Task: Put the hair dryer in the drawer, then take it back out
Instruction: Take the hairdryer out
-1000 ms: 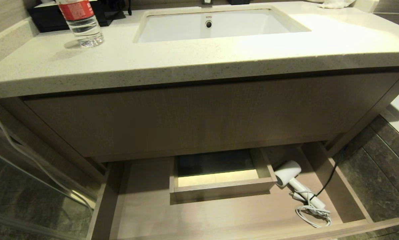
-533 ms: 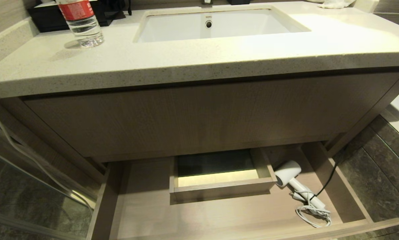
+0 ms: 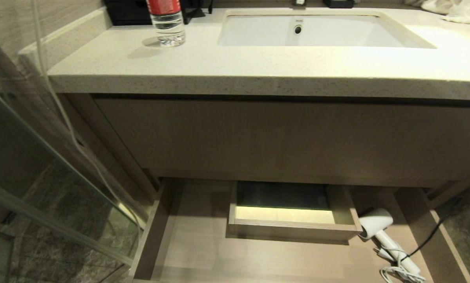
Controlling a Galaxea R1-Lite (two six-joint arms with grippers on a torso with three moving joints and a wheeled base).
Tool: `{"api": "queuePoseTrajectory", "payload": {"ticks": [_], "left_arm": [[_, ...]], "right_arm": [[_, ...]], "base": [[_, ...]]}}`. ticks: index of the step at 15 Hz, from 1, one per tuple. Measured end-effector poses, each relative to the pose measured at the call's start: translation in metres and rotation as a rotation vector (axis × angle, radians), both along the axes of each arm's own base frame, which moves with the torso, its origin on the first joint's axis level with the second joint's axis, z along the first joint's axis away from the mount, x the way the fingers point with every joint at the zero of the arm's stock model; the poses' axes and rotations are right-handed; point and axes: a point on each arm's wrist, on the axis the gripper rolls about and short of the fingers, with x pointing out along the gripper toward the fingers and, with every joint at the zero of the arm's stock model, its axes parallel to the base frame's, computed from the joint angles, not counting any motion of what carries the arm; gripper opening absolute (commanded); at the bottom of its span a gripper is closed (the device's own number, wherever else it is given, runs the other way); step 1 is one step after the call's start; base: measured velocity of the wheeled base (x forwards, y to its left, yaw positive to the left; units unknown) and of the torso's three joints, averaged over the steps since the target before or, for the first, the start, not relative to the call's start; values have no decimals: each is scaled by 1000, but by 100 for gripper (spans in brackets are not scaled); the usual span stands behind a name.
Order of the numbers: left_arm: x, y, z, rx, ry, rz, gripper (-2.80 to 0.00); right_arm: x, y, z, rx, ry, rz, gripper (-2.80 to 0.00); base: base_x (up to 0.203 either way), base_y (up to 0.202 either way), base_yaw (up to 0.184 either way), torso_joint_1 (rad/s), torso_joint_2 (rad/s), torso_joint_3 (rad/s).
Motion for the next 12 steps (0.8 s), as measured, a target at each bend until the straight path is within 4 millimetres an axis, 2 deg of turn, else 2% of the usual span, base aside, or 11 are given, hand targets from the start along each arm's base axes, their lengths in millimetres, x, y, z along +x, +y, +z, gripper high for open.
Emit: {"api": "queuePoseTrajectory", "payload": {"ticks": [4,12], "left_arm": [[0,0,0,-1,-1,1,-280],[0,0,0,1,-2,1,-280]], "right_arm": [[0,0,0,0,0,-3,-280],[0,0,0,0,1,-2,-280]], "base": [[12,-9,89,2,4,3],[0,0,0,1,-3,1]]}}
